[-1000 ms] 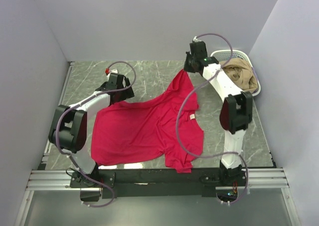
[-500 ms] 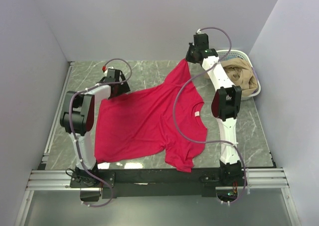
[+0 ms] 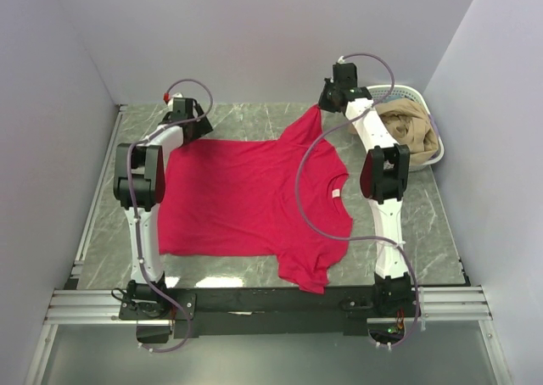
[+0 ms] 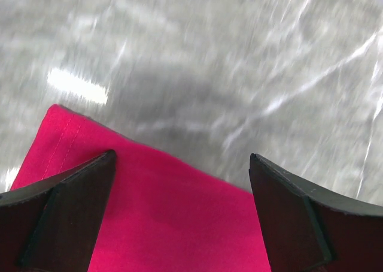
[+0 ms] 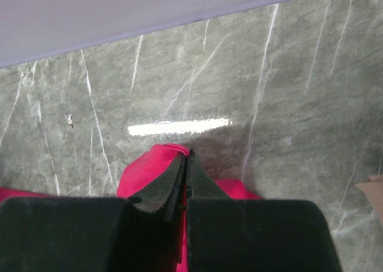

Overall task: Fold and stack the t-shirts
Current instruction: Flatten the tshirt out, then fold the tshirt

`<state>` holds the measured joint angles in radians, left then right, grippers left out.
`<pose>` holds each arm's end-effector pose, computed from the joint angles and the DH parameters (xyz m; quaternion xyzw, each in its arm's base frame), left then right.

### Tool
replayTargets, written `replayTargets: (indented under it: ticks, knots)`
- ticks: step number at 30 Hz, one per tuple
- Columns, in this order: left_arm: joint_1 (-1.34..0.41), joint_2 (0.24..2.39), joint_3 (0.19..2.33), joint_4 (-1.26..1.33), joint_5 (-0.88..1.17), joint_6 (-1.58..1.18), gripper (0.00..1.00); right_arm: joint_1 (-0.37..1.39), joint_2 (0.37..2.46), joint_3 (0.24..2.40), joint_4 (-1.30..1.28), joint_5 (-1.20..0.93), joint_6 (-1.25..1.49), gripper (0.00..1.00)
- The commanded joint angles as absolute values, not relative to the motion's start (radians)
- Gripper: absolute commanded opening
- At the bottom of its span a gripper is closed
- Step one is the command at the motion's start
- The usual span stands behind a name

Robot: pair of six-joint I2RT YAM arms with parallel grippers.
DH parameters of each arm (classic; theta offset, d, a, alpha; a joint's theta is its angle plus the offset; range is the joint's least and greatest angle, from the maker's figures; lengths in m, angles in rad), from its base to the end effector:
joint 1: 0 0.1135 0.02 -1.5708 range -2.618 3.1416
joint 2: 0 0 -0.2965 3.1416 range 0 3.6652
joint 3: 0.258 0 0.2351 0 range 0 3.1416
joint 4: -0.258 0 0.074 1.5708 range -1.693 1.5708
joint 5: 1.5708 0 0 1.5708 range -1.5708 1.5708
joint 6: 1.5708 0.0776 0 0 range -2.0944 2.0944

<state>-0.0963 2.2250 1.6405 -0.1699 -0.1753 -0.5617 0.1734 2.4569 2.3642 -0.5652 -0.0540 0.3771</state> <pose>0.5315 -0.0378 0.1704 -0.2447 0.8817 -0.0517 0.4002 0.5917 0.1079 0.2471 0.0794 0.8939 0.1431 0.4174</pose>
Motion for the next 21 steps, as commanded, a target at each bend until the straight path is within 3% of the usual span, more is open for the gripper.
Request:
replayTargets:
  ticks: [1, 17, 21]
  knots:
    - [-0.081, 2.302, 1.753, -0.233, -0.114, -0.566, 0.99, 0.138, 2.490, 2.419, -0.497, -0.100, 0.391, 0.00]
    - [-0.075, 2.149, 1.634, -0.170, -0.046, -0.532, 0.99, 0.167, 2.364, 2.350, -0.514, -0.362, 0.252, 0.00]
    - [-0.072, 2.131, 1.601, -0.144, -0.029, -0.546, 0.99, 0.193, 2.268, 2.220, -0.515, -0.370, 0.222, 0.00]
